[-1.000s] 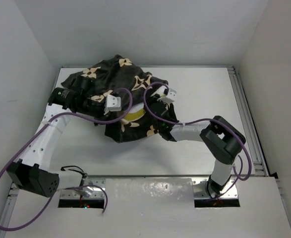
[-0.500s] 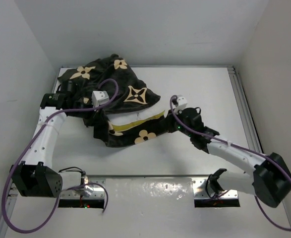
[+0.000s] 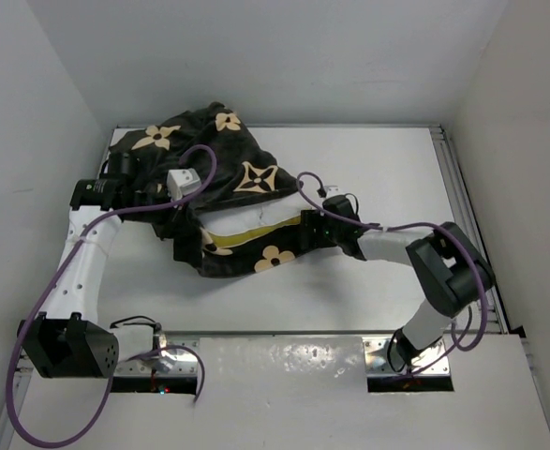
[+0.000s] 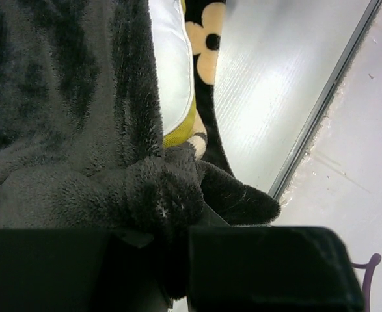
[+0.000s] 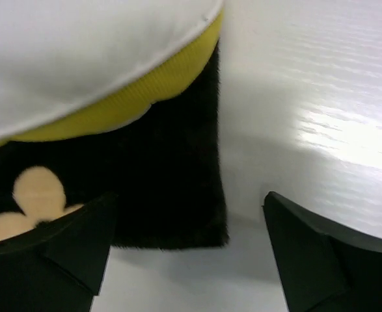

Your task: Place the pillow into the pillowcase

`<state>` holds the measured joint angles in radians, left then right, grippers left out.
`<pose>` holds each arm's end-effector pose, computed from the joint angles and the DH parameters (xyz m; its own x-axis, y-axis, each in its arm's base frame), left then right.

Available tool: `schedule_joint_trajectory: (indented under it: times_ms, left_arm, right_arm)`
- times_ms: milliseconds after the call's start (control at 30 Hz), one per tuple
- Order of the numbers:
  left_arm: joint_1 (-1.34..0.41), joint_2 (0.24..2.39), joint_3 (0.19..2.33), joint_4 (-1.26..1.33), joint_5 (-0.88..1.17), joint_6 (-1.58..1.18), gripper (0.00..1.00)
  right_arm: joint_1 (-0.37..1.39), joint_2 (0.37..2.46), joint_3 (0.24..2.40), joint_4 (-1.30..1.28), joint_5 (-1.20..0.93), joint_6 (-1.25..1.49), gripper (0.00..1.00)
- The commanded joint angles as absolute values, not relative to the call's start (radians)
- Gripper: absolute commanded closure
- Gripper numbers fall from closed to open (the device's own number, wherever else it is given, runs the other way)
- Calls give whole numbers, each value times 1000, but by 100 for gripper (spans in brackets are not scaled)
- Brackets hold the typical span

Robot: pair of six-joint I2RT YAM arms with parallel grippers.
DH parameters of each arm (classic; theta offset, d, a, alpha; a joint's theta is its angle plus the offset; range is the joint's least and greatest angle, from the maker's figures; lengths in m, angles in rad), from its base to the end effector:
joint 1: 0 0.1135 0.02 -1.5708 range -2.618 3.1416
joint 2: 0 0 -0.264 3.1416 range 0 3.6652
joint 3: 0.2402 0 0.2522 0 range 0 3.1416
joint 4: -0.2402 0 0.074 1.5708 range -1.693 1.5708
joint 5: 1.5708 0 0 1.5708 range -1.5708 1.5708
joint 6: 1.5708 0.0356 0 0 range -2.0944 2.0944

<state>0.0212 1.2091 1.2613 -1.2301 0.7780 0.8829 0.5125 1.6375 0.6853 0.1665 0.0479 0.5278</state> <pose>0.2066 -0.0206 0.3413 -0.3905 0.5422 -0.7440 0.8745 0.4709 -0.1159 0.2675 0.1485 0.1346 -0.7644 0.1472 -0.6278 -0.0872 0.9411 0.3268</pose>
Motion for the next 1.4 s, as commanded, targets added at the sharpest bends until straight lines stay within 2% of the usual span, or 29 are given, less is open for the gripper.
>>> schedule_joint_trajectory:
  times_ms: [0,67,100,200,300,333,367,400,500,567,633,667,700,767,800,867,933,1000,1033,1133,1167,1233,1300,1367]
  left_arm:
    - [37,1173,1304,-1180,818,867,100]
    - [41,1178,1299,-1174,821,859,100]
    - [41,1181,1299,-1166,822,850,100]
    - [44,1190,1299,-1144,825,825,100]
    - [46,1187,1305,-1146,825,816,100]
    - [45,1184,1307,-1146,824,815,100]
    - [49,1178,1307,-1147,822,816,100]
    - [49,1177,1307,-1150,821,815,100]
    - [54,1178,1298,-1143,813,799,100]
    - [61,1187,1293,-1102,769,709,100]
    - [86,1201,1318,-985,701,640,100]
    - [97,1233,1348,-950,683,577,100]
    - [112,1258,1464,-883,663,548,100]
    - [159,1369,1657,-824,654,394,100]
    - [182,1417,1898,-786,655,340,100]
    - [234,1561,2160,-756,673,161,100]
    - [277,1618,2433,-720,704,77,100]
    - [293,1593,2424,-614,738,14,100]
    - [295,1556,2281,-574,744,11,100]
    - [256,1399,2027,-514,739,64,100]
    - [246,1370,1923,-570,724,113,100]
    - [207,1385,1870,-674,671,205,100]
    - [192,1422,1871,-828,654,257,100]
    - [183,1482,1952,-944,652,308,100]
  right_arm:
    - [531,1692,671,252,22,547,12]
    - [532,1698,632,380,29,574,20]
    - [532,1704,618,420,31,587,28]
    - [538,1755,664,448,28,607,32]
    - [537,1819,731,410,25,618,49]
    - [538,1830,741,408,23,624,81]
    - [537,1836,744,410,6,632,98]
    - [528,1836,732,425,5,661,100]
    - [476,1755,630,618,-163,782,100]
    - [421,1653,579,731,-178,845,100]
    - [381,1473,635,685,-146,848,100]
    - [344,1427,708,547,-143,821,100]
    - [330,1395,906,458,-144,731,100]
    - [290,1362,1134,268,-153,668,100]
    - [275,1362,1342,235,-159,645,100]
    - [235,1358,1577,195,-166,641,100]
    - [221,1320,1664,180,-158,629,100]
    - [207,1266,1666,175,-152,614,100]
    - [203,1235,1637,176,-149,612,100]
    - [199,1109,1461,183,-141,597,100]
    - [199,1070,1390,151,-143,592,100]
    - [196,1043,1327,111,-152,581,100]
    - [195,1020,1267,101,-149,583,100]
    - [193,1035,1308,84,-144,572,100]
